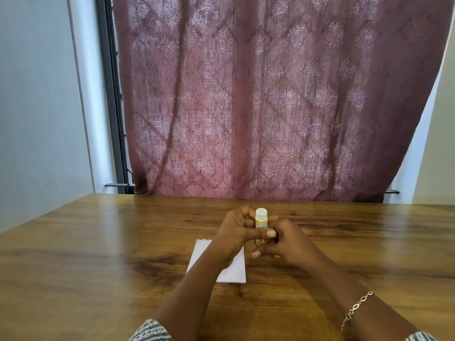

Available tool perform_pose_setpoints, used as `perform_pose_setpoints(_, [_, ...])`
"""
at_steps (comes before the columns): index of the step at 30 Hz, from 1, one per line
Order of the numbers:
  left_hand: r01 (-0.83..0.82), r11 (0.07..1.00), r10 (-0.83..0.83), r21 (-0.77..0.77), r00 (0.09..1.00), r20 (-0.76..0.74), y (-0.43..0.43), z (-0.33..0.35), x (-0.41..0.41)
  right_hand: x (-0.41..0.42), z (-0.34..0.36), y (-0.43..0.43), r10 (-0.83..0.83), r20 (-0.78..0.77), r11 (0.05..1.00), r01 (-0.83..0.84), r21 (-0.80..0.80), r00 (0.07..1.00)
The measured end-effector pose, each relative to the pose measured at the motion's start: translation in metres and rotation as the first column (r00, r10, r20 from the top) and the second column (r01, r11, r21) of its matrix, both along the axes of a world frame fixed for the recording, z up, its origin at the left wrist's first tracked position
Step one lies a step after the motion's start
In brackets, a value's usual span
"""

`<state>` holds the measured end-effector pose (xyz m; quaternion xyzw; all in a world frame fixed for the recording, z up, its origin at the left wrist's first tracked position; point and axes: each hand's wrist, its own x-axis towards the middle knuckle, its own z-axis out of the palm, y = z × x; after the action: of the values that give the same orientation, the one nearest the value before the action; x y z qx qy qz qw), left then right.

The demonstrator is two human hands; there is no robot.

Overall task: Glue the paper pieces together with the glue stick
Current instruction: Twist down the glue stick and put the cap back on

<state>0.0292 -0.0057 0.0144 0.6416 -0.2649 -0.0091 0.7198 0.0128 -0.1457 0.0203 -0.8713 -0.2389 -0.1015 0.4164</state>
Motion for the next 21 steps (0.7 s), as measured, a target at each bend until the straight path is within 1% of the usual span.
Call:
perform_pose_setpoints(5, [0.033, 0.999, -0.033, -0.019, 0.999, 0.011, 0.001, 0.0, 0.0, -0.002, -0.001, 0.001, -0.057, 0.053, 0.996, 0.06, -0.063, 0.997])
perform_pose_setpoints(9, [0.055, 0.998, -0.055, -0.039, 0.998, 0.008, 0.0, 0.001, -0.002, 0.002, 0.004, -0.008, -0.044, 0.05, 0.976, 0.054, -0.213, 0.998])
perform_pose_setpoints(11, [0.044, 0.998, -0.043, -0.042, 0.999, 0.022, -0.001, 0.0, -0.001, 0.008, 0.007, -0.022, -0.093, 0.048, 0.955, 0.102, -0.28, 0.995])
perform_pose_setpoints(13, [0.029, 0.999, -0.028, -0.027, 0.999, 0.034, -0.001, -0.001, -0.001, 0.014, 0.01, -0.038, -0.145, 0.052, 0.942, 0.154, -0.298, 0.988])
perform_pose_setpoints(15, [0.018, 1.0, -0.018, 0.001, 0.999, 0.043, 0.0, -0.001, -0.001, 0.017, 0.012, -0.05, -0.157, 0.013, 0.937, 0.153, -0.315, 0.988])
perform_pose_setpoints(19, [-0.027, 1.0, 0.027, 0.014, 0.999, 0.031, 0.002, 0.0, 0.0, 0.018, 0.006, -0.048, -0.147, -0.056, 0.858, 0.099, -0.503, 0.988])
perform_pose_setpoints(21, [-0.042, 0.999, 0.042, 0.022, 0.999, 0.024, 0.003, 0.0, 0.001, 0.018, 0.001, -0.044, -0.136, -0.072, 0.847, 0.078, -0.526, 0.988])
